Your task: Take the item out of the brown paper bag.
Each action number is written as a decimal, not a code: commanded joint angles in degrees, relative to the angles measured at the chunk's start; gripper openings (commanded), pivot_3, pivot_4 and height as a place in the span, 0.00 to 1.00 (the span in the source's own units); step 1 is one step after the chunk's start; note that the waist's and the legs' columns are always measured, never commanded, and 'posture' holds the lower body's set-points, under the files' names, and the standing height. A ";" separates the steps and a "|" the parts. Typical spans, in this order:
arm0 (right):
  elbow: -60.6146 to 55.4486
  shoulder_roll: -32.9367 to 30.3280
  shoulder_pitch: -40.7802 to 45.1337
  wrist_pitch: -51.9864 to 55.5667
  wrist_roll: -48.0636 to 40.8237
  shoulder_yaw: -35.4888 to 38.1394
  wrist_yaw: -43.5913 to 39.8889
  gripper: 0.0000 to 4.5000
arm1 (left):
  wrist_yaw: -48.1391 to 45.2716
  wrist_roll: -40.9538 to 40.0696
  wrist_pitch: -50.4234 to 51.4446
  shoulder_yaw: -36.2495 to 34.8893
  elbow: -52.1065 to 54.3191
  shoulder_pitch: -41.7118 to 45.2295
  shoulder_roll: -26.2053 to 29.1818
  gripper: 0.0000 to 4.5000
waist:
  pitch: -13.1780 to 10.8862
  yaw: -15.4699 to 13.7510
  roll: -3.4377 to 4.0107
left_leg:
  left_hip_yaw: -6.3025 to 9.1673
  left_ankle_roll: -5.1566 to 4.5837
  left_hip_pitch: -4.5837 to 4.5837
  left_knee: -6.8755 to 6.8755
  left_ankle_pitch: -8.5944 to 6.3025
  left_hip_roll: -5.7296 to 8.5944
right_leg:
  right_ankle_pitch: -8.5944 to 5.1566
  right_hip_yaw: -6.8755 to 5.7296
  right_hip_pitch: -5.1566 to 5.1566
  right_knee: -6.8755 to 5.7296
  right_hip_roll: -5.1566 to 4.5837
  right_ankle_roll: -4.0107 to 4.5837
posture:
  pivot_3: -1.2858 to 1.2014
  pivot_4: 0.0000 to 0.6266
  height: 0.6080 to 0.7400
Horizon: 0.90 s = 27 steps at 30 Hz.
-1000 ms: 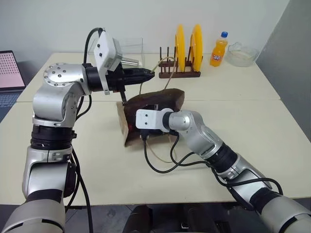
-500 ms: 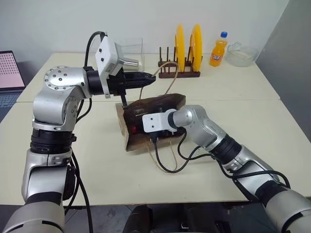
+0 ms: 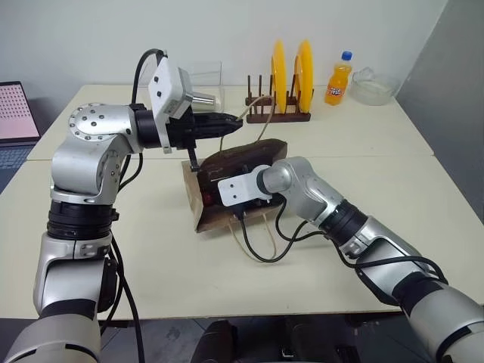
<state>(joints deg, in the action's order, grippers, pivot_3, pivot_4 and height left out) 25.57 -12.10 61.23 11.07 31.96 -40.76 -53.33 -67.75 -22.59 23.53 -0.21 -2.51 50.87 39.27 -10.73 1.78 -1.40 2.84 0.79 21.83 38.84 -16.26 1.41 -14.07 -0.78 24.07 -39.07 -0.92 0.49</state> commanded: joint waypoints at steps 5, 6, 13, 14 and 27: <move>4.43 -0.22 -1.96 -1.98 1.20 -0.12 0.18 0.82 | -0.03 -0.27 -0.91 -0.58 1.51 1.00 0.56 0.00 | 0.01 -0.01 0.00 | 0.01 0.00 -0.03 0.00 0.00 0.00 | 0.00 0.00 -0.02 -0.01 0.00 0.00 | 0.52 0.24 1.00; 4.42 -0.19 -2.00 -2.07 1.22 0.04 0.15 0.87 | -0.05 -0.25 -0.92 -0.59 1.49 0.98 0.57 0.00 | 0.01 -0.02 0.00 | 0.01 0.01 -0.03 0.00 0.00 0.00 | 0.00 0.00 -0.02 -0.01 0.00 0.00 | 0.52 0.24 1.00; 7.71 0.49 -0.88 -3.20 2.67 0.37 2.09 1.00 | -0.19 0.03 -1.28 -0.25 1.00 1.26 0.42 0.00 | 0.02 -0.01 -0.01 | 0.00 0.01 0.01 -0.01 0.01 0.00 | 0.00 0.01 0.00 0.00 0.00 0.01 | 0.52 0.24 1.00; 8.38 0.59 -0.70 -3.33 2.82 0.33 2.24 1.00 | -0.22 0.06 -1.30 -0.22 0.96 1.31 0.41 0.00 | 0.02 0.00 -0.01 | 0.00 0.01 0.00 -0.01 0.01 0.00 | 0.00 0.01 0.00 0.00 0.00 0.01 | 0.52 0.24 1.00; 10.09 2.00 1.07 -4.54 1.64 2.05 3.30 0.70 | -0.72 2.02 -3.66 0.40 -0.70 1.09 0.90 0.00 | 0.03 0.04 -0.01 | 0.01 0.01 -0.06 -0.02 0.01 -0.04 | 0.06 0.02 -0.02 -0.02 0.07 0.09 | 0.52 0.24 1.00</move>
<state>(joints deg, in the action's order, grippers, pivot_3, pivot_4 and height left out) 35.02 -9.61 62.18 6.34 32.89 -39.25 -50.08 -68.27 -21.10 21.58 0.61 -3.37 50.80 39.36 -10.70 1.82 -1.41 2.85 0.80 21.78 38.82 -16.25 1.37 -14.01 -0.75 24.05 -39.09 -0.85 0.58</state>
